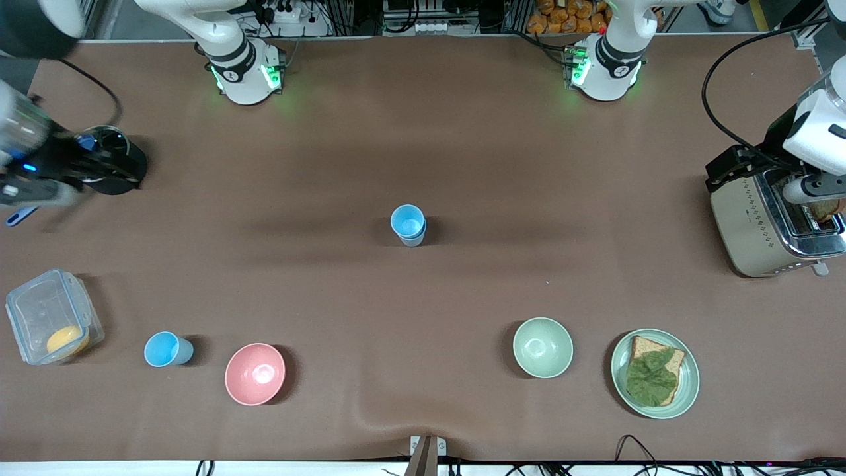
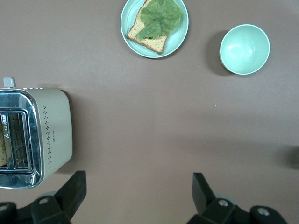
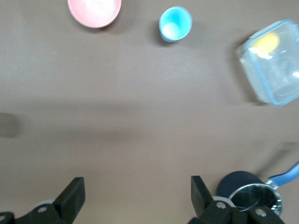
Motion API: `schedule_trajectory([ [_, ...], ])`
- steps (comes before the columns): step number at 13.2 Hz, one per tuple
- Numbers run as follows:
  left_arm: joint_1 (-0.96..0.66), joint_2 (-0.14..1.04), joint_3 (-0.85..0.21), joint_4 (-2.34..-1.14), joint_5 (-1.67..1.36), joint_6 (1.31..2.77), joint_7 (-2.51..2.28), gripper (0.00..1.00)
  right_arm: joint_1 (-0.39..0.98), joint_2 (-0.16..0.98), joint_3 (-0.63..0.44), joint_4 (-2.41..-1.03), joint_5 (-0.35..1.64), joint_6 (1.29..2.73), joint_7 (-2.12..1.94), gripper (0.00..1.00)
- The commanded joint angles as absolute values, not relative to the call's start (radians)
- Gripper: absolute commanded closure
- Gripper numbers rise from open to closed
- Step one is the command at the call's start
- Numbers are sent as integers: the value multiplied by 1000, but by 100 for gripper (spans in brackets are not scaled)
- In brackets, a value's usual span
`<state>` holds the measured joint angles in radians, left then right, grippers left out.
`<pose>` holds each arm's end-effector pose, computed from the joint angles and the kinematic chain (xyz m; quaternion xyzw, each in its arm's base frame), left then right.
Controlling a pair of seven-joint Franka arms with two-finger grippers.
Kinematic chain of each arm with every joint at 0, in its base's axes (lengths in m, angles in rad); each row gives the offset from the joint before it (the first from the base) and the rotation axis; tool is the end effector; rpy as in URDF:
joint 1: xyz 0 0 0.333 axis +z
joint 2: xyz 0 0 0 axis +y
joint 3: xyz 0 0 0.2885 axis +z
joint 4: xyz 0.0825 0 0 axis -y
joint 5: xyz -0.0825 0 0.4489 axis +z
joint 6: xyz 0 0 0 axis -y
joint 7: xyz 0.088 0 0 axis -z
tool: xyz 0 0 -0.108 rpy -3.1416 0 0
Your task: Stack blue cups with both arms
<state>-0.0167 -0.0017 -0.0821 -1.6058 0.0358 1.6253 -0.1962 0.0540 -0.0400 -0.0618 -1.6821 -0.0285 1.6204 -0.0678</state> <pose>0.6210 -0.0579 0.5831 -0.9986 -0.0479 -0.0131 0.0162 0.6101 -0.0083 0.5650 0.9994 0.0309 -0.0114 0.0126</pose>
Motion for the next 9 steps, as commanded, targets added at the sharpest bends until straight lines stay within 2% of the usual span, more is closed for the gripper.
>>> schedule_trajectory([
  [1, -12, -14, -81, -1597, 14, 1601, -192, 0, 17, -37, -40, -1560, -49, 1547, -84, 0],
  [7, -12, -12, -83, -1600, 14, 1601, -189, 0, 12, -37, -32, -1520, -29, 1545, -75, 0],
  [9, -12, -12, -83, -1605, 14, 1601, -192, 0, -24, -37, 14, -1522, -21, 1532, -35, 0],
])
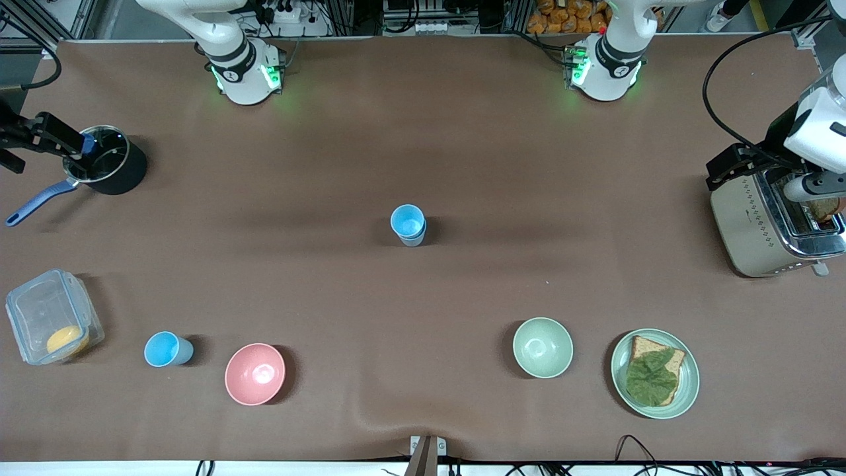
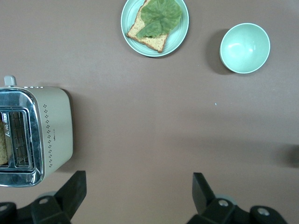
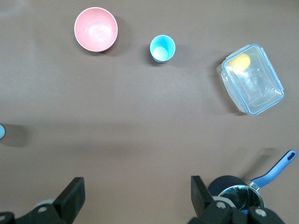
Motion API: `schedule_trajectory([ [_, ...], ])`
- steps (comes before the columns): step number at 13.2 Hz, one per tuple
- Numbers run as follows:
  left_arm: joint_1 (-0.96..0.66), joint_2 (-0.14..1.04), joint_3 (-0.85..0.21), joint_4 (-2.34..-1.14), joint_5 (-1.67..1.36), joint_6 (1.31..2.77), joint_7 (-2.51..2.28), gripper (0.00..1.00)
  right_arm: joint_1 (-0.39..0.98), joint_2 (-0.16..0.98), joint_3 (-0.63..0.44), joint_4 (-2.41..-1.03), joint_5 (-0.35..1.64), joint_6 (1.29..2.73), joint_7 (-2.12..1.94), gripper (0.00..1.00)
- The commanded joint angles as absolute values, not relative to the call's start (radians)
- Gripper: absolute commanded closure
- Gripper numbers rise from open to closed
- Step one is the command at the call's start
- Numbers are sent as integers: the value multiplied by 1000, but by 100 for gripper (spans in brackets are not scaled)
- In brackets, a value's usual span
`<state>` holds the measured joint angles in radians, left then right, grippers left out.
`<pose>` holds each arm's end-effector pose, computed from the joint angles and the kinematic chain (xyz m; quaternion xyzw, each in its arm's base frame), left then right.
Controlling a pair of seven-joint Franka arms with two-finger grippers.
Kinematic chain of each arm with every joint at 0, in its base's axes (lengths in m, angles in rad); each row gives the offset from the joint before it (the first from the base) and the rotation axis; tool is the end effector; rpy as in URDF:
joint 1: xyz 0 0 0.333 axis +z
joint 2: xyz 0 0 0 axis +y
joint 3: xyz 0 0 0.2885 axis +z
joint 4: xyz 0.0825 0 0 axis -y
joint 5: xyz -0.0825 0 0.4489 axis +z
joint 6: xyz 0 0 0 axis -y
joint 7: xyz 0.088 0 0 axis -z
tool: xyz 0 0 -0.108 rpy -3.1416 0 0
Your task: Stack blue cups with both arms
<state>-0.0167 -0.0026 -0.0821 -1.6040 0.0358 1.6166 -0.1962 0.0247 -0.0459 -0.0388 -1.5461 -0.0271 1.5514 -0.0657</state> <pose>0.6199 -0.0578 0.5839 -0.9987 -0.0480 -0.0102 0.0167 0.6044 -0.0120 0.6356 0.9993 0.0252 0.0251 0.0137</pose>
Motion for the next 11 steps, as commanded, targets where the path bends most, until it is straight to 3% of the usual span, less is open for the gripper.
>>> schedule_trajectory([
  [1, -14, -12, -83, -1605, 14, 1601, -190, 0, -43, -37, 53, -1523, -23, 1516, -28, 0],
  [11, -11, -12, -81, -1588, 12, 1601, -181, 0, -43, -37, 71, -1523, -25, 1511, 35, 0],
])
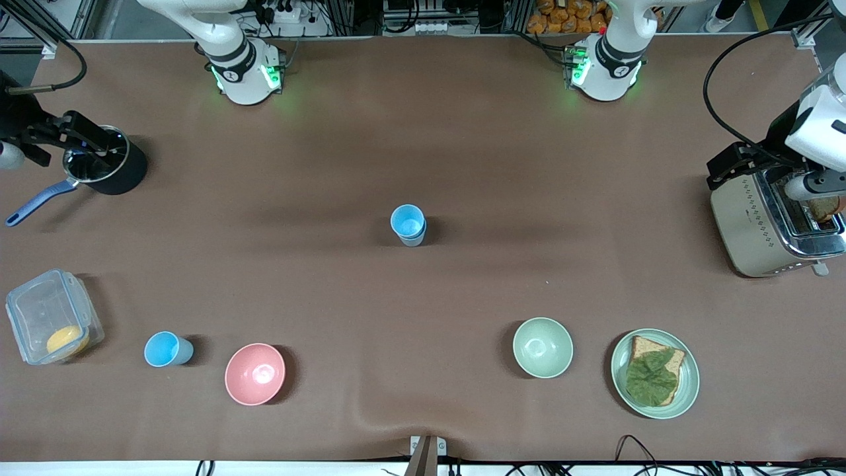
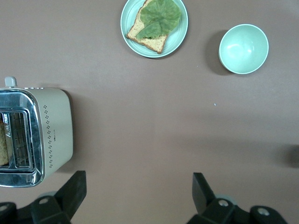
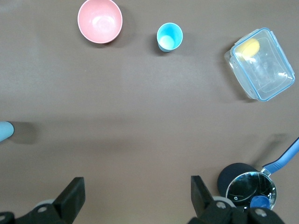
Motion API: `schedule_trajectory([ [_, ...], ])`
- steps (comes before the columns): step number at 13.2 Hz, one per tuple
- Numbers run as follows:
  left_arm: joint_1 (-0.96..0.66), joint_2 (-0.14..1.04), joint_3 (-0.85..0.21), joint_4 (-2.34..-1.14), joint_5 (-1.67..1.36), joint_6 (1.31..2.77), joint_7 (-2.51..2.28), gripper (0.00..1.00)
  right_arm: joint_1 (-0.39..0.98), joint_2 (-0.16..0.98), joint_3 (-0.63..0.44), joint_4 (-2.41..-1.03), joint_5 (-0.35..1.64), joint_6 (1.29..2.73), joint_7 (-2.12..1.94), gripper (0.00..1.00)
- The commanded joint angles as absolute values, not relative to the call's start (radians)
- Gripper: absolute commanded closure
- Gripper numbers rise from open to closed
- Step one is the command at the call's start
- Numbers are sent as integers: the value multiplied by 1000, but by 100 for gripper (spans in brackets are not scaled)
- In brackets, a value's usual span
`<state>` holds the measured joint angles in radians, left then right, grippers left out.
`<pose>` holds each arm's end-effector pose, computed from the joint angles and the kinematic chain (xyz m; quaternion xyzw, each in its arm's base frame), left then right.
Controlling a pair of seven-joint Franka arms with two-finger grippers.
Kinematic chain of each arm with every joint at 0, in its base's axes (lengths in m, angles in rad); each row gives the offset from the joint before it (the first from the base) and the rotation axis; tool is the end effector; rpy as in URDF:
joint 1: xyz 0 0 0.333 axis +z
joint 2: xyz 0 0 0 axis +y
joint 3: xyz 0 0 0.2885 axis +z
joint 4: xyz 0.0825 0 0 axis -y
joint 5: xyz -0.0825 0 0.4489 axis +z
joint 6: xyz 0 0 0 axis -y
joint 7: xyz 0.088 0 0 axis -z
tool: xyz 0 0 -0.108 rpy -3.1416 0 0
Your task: Stack blue cups with both arms
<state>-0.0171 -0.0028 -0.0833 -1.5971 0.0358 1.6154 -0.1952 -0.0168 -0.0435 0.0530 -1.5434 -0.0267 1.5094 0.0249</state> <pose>0.6199 -0.0588 0.5876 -0.9987 -0.0468 -0.0131 0.0163 0.6005 0.0194 0.6318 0.9999 0.0047 0.0052 0.0143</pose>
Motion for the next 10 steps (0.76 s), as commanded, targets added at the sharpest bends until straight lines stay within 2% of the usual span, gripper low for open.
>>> schedule_trajectory([
  [1, -11, -11, -81, -1579, 12, 1601, -183, 0, -44, -35, 69, -1526, -25, 1540, 35, 0],
  [4, -9, -3, -81, -1552, 15, 1572, -184, 0, -41, -28, 69, -1522, -23, 1578, 37, 0],
  [10, -12, -3, -81, -1548, 15, 1556, -183, 0, -35, -34, 71, -1523, -23, 1540, 40, 0],
])
